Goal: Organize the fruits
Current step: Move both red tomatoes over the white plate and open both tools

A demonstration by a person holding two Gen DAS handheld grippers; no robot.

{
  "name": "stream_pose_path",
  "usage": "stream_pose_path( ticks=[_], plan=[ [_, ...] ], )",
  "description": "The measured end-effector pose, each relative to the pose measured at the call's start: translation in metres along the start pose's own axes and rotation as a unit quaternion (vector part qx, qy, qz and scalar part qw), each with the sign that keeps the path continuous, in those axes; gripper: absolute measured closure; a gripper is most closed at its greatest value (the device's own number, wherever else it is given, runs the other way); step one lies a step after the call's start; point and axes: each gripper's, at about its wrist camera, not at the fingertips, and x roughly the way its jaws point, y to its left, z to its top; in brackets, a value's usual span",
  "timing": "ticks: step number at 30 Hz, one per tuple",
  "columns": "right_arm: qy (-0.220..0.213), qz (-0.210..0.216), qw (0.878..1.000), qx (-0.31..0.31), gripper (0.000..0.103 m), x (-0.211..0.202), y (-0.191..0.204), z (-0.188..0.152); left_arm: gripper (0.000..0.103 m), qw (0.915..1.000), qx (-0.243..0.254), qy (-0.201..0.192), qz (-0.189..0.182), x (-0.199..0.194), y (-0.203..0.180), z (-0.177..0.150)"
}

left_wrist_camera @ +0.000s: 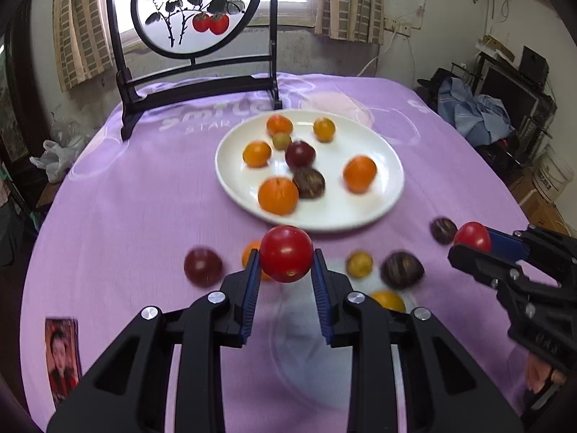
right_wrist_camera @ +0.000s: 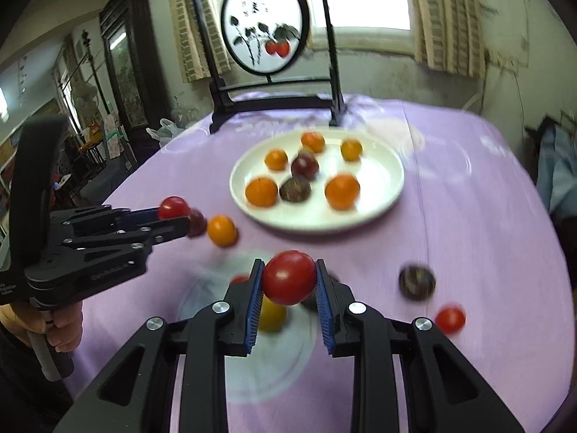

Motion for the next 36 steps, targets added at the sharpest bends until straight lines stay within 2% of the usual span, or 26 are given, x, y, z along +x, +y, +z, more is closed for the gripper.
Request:
stream_pose_path(
  ticks=[5,9,14,18,19,20,21,22,25,26,30,36],
  plan=[
    [0.017,-0.011,1.0,-0.012,0.075,0.044,0.0,0.029,0.075,0.9996,-0.028,0.004,-0.002,0.042,-0.003,0.05],
    [0.043,-0.025,0.999,-0.011,0.075,0.079,-0.003,0.04,0.075,0.9987,-0.05,0.007,0.0,0.077,-0.001,0.078],
    [0.059,-0.036,0.998,-0.007,0.075,0.108,-0.007,0.046,0.075,0.9977,-0.055,0.038,0.011,0.12,0.004,0.087],
    [0.066,-0.039,0.997,-0.007,0.071,0.122,-0.009,0.048,0.073,0.9966,-0.061,0.053,0.013,0.137,0.012,0.086],
    [0.068,-0.039,0.997,-0.006,0.069,0.124,-0.009,0.047,0.068,0.9966,-0.062,0.052,0.014,0.139,0.012,0.085],
    [0.069,-0.039,0.997,-0.004,0.06,0.125,-0.01,0.046,0.052,0.9967,-0.062,0.05,0.016,0.139,0.012,0.084],
    [0.067,-0.039,0.997,-0.001,0.055,0.124,-0.01,0.045,0.045,0.9971,-0.06,0.042,0.019,0.136,0.012,0.083],
    [0.066,-0.038,0.997,-0.002,0.054,0.123,-0.009,0.045,0.041,0.9974,-0.058,0.036,0.022,0.134,0.009,0.082],
    [0.063,-0.038,0.997,-0.018,0.053,0.114,-0.002,0.043,0.04,0.9989,-0.034,0.022,0.022,0.121,-0.002,0.08],
    [0.059,-0.04,0.997,-0.024,0.049,0.108,0.0,0.041,0.04,0.9992,-0.029,0.018,0.02,0.116,-0.006,0.08],
    [0.035,-0.048,0.998,-0.038,0.034,0.084,0.005,0.032,0.025,0.9997,-0.02,-0.001,0.016,0.091,-0.016,0.073],
    [0.039,-0.043,0.998,-0.028,0.026,0.054,0.005,0.009,0.023,0.9997,-0.023,0.002,0.011,0.064,-0.019,0.049]
  ],
)
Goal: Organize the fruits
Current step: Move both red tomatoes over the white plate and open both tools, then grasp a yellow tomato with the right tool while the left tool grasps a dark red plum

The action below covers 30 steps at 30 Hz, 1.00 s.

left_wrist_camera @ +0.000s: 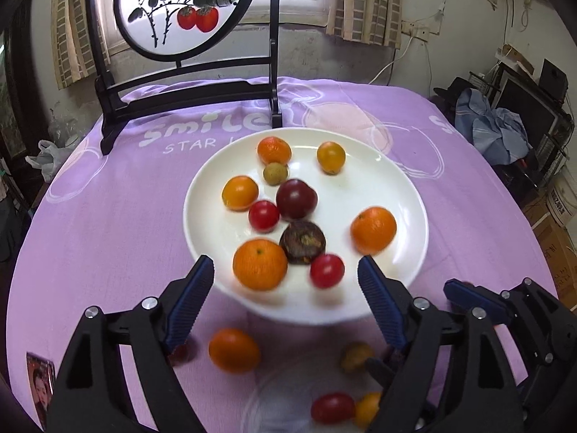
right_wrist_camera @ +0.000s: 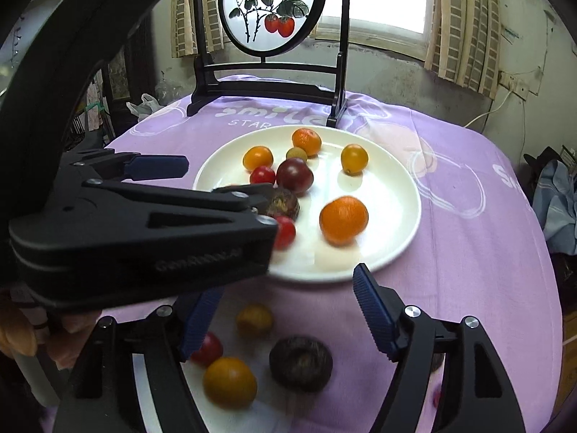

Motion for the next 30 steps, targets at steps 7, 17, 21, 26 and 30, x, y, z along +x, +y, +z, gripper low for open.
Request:
stream_pose_path(
  ticks=[7,17,21,26,30],
  plan=[
    [0.013,0.0,1.0,0.009,0.016,-0.019,0.005,-0.033,0.017,0.9998,-0.017,0.012,0.004,-0.023,0.014,-0.044],
    [0.044,-0.014,0.998,0.035,0.012,-0.028,0.009,-0.07,0.014,0.9987,-0.037,0.034,0.008,-0.031,0.043,-0.097],
    [0.062,-0.022,0.997,0.03,0.012,-0.021,0.018,-0.078,0.014,0.9984,-0.054,0.019,-0.001,-0.024,0.058,-0.105],
    [0.079,-0.037,0.996,0.027,0.012,-0.001,0.028,-0.079,0.014,0.9979,-0.06,0.021,-0.008,-0.025,0.067,-0.102],
    [0.091,-0.045,0.994,0.034,0.012,0.008,0.031,-0.083,0.014,0.9963,-0.083,0.021,-0.009,-0.028,0.077,-0.101]
  ],
)
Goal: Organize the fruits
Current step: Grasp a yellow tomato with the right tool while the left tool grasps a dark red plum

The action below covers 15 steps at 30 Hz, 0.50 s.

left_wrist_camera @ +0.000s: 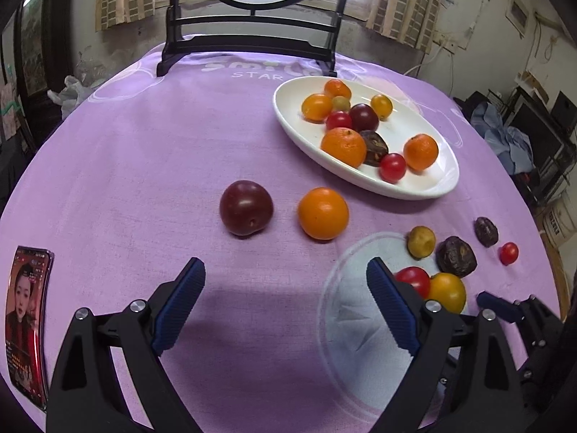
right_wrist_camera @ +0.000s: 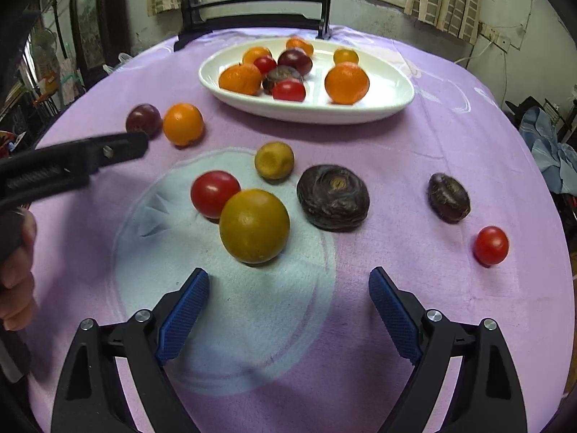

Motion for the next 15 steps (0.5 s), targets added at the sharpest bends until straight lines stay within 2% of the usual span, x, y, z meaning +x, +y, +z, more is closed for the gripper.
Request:
stream_pose_path(
  ticks=[5,9,10,12,13,14,15],
  plan=[
    [0.0,0.003,1.0,0.007,0.012,0.002,-0.002,0.001,0.014,0.9999,-0.007,-0.009,0.011,-0.003,0.003,0.002],
    [0.004,0.002,1.0,0.001,0.015,0.005,0.004,0.011,0.014,0.9999,-0.008,0.0,0.006,-0.001,0.004,0.001],
    [0.003,0.002,1.0,-0.003,0.018,0.005,0.006,0.014,0.014,0.9999,-0.011,0.003,0.004,0.0,0.006,0.001],
    [0.006,0.009,1.0,-0.01,0.035,0.007,0.013,0.021,0.014,0.9998,-0.017,0.006,0.002,0.0,0.008,0.001],
    [0.008,0.014,1.0,-0.013,0.04,0.008,0.015,0.024,0.014,0.9998,-0.021,0.006,0.001,0.0,0.01,0.001],
    [0.012,0.021,1.0,-0.019,0.051,0.011,0.019,0.028,0.014,0.9996,-0.027,0.005,0.0,0.0,0.013,0.002],
    [0.009,0.022,0.999,-0.025,0.053,0.011,0.022,0.031,0.014,0.9995,-0.032,0.005,0.001,0.0,0.015,0.002]
  ],
)
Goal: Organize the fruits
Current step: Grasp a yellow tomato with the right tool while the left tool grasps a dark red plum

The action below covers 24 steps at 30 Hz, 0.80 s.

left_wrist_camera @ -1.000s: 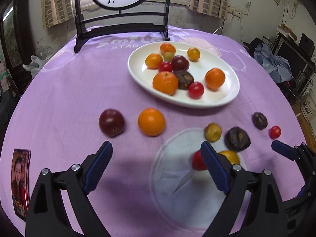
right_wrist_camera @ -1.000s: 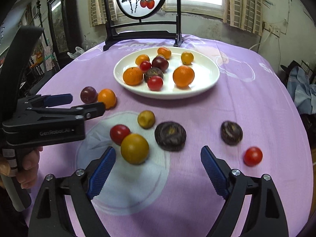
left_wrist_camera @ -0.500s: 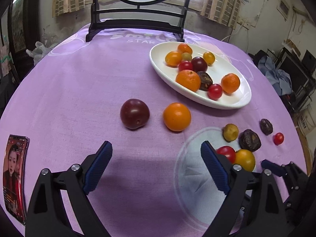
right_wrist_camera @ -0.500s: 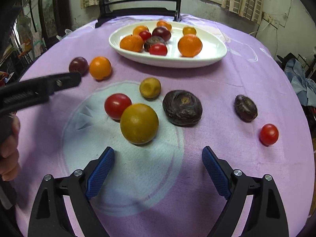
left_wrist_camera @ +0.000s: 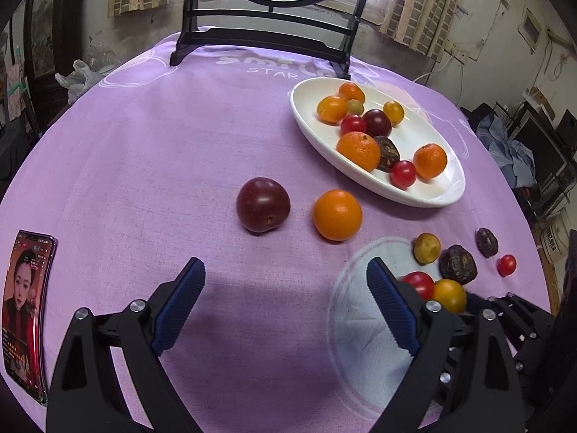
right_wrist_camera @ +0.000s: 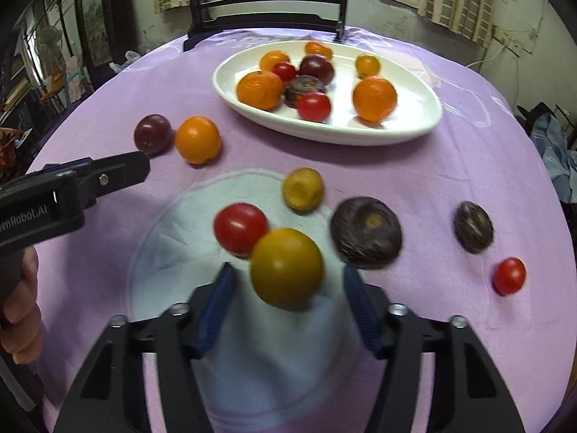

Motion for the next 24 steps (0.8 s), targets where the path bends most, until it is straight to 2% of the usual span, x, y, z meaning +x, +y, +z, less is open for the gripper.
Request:
stream_pose_path(
  ticks=[2,3,4,10,17,22,24],
  plan=[
    [-0.005,0.004,1.0,-0.011,0.056,0.003,0.003,0.006,0.014,1.0,-0.007,-0.001,0.006,0.001,0.005,0.001],
    [-0.004,0.005,1.0,-0.01,0.063,0.004,0.002,0.009,0.014,0.9999,-0.007,-0.002,0.014,0.003,0.006,0.002],
    [-0.002,0.004,1.0,-0.008,0.065,0.005,0.0,0.01,0.014,0.9997,-0.007,-0.001,0.024,0.005,0.007,0.002],
    [-0.013,0.03,0.999,0.004,0.065,-0.001,-0.01,0.0,0.014,0.9992,-0.013,0.013,0.035,0.015,0.012,0.003],
    [-0.035,0.075,0.995,0.049,0.065,-0.018,-0.041,-0.008,0.014,0.9991,-0.011,0.024,0.034,0.024,0.01,0.001],
    [-0.049,0.086,0.995,0.027,0.065,-0.031,-0.03,-0.011,0.014,0.9979,0.004,0.02,0.061,0.033,0.007,-0.001],
    [-0.052,0.093,0.994,0.013,0.065,-0.034,-0.023,-0.013,0.014,0.9956,0.025,0.01,0.09,0.038,0.0,-0.003]
  ],
)
